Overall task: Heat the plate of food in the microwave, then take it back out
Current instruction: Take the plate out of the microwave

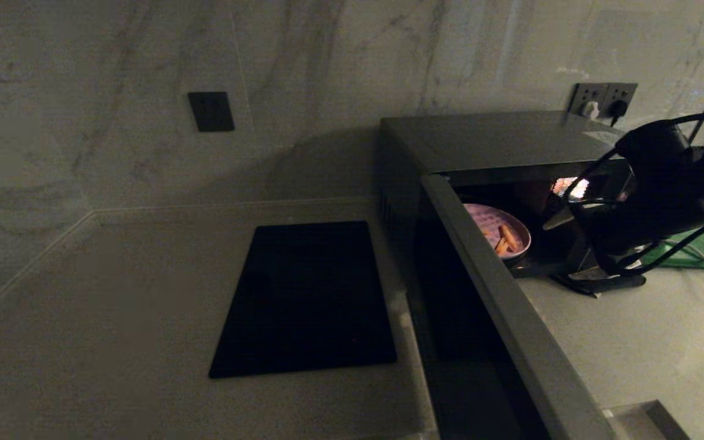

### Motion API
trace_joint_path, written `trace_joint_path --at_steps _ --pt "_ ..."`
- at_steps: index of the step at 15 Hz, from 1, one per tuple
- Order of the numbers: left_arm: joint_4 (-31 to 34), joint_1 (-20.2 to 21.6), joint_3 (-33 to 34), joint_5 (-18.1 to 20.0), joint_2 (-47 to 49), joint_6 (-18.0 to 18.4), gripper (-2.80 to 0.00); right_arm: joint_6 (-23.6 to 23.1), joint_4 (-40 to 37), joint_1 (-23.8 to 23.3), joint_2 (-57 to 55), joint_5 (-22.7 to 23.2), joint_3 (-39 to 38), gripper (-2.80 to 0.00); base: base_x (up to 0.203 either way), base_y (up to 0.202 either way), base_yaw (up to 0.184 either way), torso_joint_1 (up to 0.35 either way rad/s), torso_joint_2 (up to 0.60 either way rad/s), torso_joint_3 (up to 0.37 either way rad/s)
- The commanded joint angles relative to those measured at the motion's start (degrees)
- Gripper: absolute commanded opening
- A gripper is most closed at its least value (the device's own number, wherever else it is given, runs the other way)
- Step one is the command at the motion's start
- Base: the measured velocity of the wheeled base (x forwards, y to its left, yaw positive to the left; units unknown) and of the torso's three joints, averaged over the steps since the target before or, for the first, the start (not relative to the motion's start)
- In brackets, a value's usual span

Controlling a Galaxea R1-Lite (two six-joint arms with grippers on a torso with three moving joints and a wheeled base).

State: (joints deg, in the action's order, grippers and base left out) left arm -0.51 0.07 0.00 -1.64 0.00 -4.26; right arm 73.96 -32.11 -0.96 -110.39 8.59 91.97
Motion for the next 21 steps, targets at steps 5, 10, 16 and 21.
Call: trace_joint_path --at_steps 5,10,16,21 --pt "0.0 0.0 0.0 0.0 0.1 0.0 -2.80 -6.8 3.5 -3.5 -2.2 7.1 -5.3 0.00 0.000 0.000 0.000 0.000 0.00 0.000" --pt "0.0 0.0 0.0 0.0 0.1 0.0 -2.80 -12.3 4.7 -3.2 -0.5 7.0 -10.3 0.00 0.000 0.000 0.000 0.000 0.00 0.000" --pt "0.0 0.0 0.0 0.0 0.1 0.0 -2.80 -16.6 17.7 -1.2 -3.0 -1.8 -15.0 0.00 0.000 0.000 0.000 0.000 0.00 0.000" --pt "0.0 0.0 0.0 0.0 0.1 0.0 -2.80 -8.8 19.7 5.9 -9.0 -13.6 -9.9 0.00 0.000 0.000 0.000 0.000 0.00 0.000"
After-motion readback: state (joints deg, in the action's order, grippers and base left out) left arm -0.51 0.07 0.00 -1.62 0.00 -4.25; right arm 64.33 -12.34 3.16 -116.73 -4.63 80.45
